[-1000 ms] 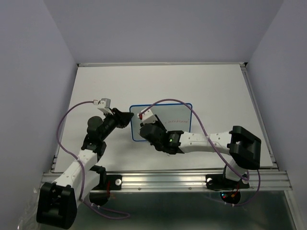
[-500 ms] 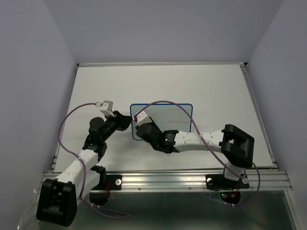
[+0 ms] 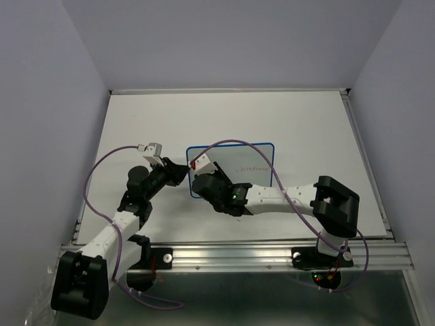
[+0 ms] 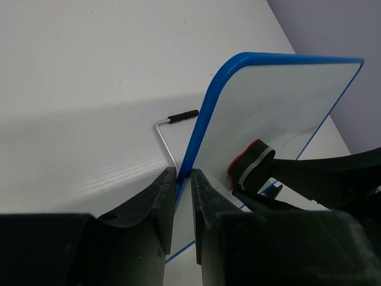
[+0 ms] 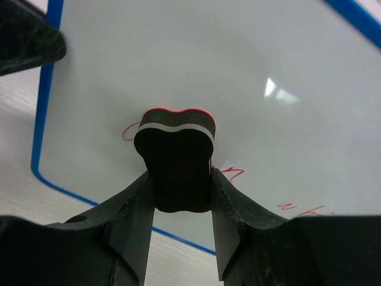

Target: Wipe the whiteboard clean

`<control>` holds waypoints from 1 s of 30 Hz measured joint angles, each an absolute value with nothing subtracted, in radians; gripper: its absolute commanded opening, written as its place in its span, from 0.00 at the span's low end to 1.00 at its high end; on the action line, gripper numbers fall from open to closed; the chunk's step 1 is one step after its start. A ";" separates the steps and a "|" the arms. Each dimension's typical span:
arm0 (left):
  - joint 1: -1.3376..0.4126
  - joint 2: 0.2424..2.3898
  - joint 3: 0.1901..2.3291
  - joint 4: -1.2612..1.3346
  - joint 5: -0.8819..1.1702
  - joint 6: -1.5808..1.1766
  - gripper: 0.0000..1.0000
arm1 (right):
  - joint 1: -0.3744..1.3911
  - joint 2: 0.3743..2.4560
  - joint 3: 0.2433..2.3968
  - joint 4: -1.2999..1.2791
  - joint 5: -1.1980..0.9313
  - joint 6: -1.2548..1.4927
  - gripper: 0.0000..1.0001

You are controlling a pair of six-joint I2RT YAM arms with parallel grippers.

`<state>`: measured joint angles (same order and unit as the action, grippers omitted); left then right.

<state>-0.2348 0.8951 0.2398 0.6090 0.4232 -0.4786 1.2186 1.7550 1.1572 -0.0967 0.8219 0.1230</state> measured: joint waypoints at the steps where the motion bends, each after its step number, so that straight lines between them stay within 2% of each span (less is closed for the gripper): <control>1: -0.236 0.895 0.240 0.609 0.426 -0.479 0.27 | 1.218 1.755 1.164 -0.101 0.858 0.118 0.01; 12: -0.247 0.901 0.240 0.609 0.426 -0.475 0.24 | 1.217 1.748 1.178 -0.131 0.947 0.113 0.01; 23: -0.261 0.923 0.245 0.621 0.407 -0.453 0.19 | 1.209 1.760 1.178 -0.150 0.801 0.105 0.01; 30: -0.270 0.923 0.245 0.623 0.411 -0.452 0.18 | 1.196 1.747 1.178 -0.169 0.788 0.132 0.01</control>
<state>-0.2695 0.9226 0.2455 0.6228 0.4107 -0.4522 1.1965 1.7466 1.1778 -0.1688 0.7879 0.1318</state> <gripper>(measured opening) 0.217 0.440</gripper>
